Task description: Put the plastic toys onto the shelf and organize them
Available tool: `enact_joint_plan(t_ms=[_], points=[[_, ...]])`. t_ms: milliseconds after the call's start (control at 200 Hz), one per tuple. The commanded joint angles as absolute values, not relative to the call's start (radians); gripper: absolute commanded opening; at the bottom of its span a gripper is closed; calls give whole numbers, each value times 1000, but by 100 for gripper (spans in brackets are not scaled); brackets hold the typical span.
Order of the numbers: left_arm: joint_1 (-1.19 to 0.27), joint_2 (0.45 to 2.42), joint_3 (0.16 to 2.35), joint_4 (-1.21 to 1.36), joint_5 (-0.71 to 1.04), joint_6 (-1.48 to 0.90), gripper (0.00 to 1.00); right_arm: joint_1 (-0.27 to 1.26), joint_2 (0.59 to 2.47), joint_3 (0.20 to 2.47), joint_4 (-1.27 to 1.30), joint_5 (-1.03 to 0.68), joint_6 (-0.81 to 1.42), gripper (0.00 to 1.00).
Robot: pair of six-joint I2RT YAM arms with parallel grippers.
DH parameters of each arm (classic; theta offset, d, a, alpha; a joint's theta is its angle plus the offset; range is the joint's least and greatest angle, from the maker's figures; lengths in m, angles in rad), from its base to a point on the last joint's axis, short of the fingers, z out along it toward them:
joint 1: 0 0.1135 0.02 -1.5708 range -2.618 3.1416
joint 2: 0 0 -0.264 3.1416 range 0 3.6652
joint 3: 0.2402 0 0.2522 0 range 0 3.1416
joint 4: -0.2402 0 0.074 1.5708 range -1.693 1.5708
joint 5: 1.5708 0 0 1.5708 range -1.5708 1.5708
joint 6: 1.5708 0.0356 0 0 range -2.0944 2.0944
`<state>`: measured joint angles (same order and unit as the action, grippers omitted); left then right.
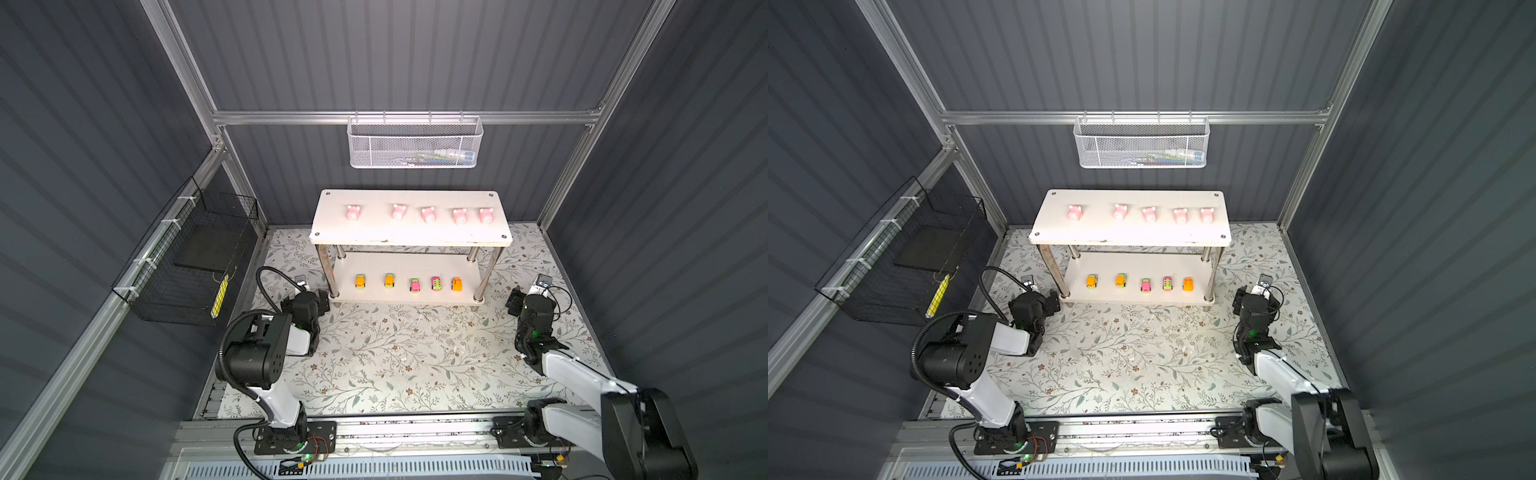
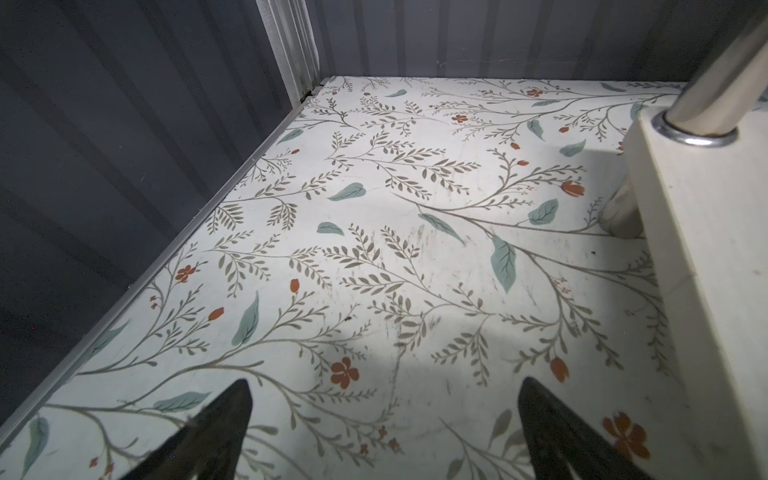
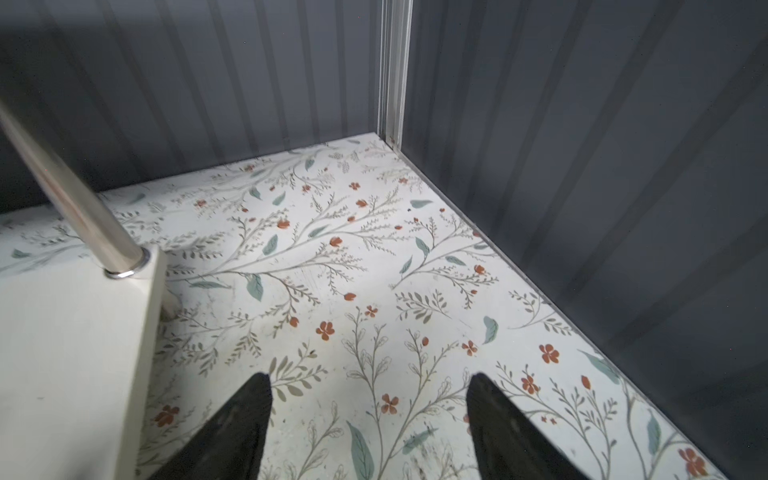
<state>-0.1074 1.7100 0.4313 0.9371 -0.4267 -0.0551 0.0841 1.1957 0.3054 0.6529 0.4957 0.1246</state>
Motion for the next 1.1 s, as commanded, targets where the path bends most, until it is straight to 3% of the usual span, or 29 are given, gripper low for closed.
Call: enact_joint_plan(t_ms=[0,230,405,585,640,715,785,861,1096], points=[[-100,1715,445,957,-426,-43,100,61,1282,294,892,477,73,77],[-101,1715,444,957,-427,-43,100,49,1403,346,905,403,55,84],[-101,1715,446,957,-426,-43,100,33,1410,343,919,352,56,99],[-101,1715,447,957,-428,-42,100,17,1427,301,977,270,55,99],[-101,1715,447,957,-427,-43,100,15,1494,283,1126,276,35,99],[-101,1713,446,956,-426,-43,100,10,1438,308,970,260,62,99],[-101,1715,447,956,-427,-43,100,9,1483,286,1098,264,44,99],[-101,1715,446,957,-429,-42,100,8,1450,305,1002,263,60,99],[-101,1716,449,953,-427,-42,100,8,1473,290,1070,263,51,99]])
